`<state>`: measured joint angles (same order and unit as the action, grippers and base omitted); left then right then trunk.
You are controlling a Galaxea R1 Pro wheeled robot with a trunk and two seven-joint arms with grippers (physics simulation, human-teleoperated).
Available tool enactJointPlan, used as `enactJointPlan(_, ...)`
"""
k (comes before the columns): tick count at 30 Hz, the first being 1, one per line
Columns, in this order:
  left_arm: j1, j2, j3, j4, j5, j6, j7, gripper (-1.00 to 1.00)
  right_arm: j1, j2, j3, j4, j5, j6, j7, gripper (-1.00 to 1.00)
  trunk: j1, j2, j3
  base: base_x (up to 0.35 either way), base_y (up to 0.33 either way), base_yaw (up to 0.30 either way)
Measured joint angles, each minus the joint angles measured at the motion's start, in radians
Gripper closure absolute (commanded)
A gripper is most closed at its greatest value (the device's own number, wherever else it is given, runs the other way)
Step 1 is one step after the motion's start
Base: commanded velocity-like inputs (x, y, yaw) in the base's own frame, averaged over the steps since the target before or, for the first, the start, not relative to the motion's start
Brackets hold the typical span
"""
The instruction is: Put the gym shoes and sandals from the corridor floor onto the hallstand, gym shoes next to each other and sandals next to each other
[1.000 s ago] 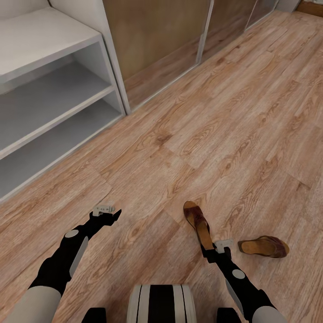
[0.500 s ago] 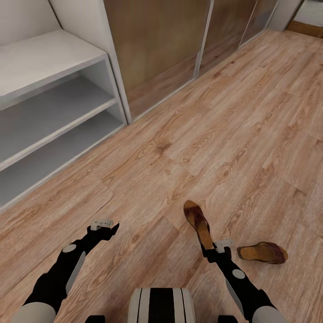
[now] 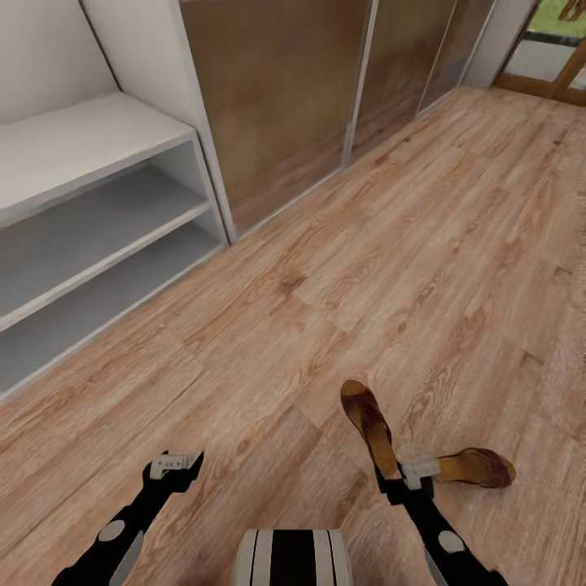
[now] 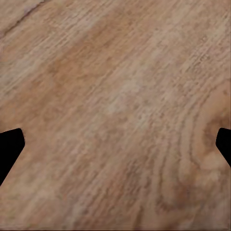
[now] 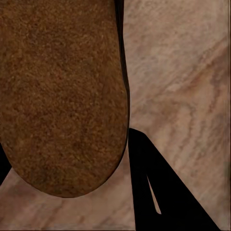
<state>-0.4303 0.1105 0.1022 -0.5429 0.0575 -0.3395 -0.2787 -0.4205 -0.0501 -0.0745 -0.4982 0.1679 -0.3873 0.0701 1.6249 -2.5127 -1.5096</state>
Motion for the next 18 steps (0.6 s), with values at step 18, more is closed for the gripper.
enactJointPlan(18, 0.106, -0.007, 0.07, 0.118, 0.0, -0.122, 0.091, -1.0, 0.091, -0.012, -0.078, 0.213, 0.0, -0.254, 0.001, 1.0, -0.008, 0.004, 0.097, 0.0, 0.0, -0.099)
